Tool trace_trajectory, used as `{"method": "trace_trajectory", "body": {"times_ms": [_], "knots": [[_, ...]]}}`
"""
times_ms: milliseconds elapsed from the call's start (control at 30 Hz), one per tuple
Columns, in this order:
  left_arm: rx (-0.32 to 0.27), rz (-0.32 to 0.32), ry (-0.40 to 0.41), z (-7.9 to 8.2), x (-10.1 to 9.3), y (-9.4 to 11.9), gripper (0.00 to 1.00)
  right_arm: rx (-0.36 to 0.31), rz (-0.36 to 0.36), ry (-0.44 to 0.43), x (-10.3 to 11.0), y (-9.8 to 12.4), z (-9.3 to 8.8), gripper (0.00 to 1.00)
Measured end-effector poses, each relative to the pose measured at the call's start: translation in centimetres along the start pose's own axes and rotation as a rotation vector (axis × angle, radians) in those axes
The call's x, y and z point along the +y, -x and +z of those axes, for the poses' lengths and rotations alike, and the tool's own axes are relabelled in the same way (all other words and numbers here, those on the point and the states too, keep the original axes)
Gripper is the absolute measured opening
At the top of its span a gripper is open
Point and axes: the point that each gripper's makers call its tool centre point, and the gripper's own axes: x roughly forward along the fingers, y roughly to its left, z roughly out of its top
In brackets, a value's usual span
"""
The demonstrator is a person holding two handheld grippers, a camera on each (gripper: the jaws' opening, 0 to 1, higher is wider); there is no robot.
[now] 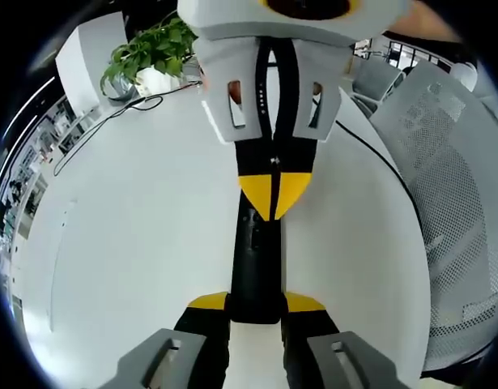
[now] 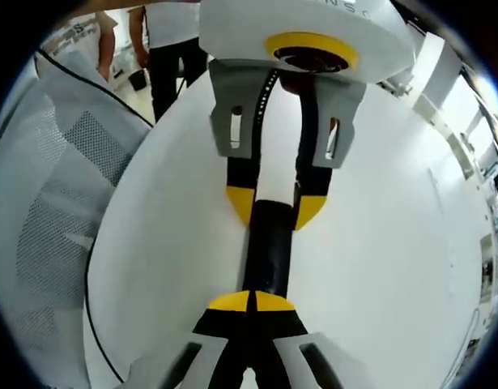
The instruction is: Press the specified remote control buttons in sequence, fully releasing each button before pressing the next.
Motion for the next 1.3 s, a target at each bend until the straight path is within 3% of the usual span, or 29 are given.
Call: {"method": "trace_trajectory", "body": {"times_ms": [500,967,1300], "knots": [[-0.001,-0.003,-0.003,0.0,0.1,0.0,0.23,-0.038,0.004,-0.016,-0.1,0.2,-0.1,0.00],[-0.004,-0.004,-0.005,0.0,0.1,0.0,0.23,-0.068,-0.057,-0.032,-1.9,3.0,1.2,0.00],[-0.004,-0.003,-0.004,0.0,0.0,0.0,0.23,-0.065,-0.052,-0.025,-1.8,2.5,1.6,0.00]]}}
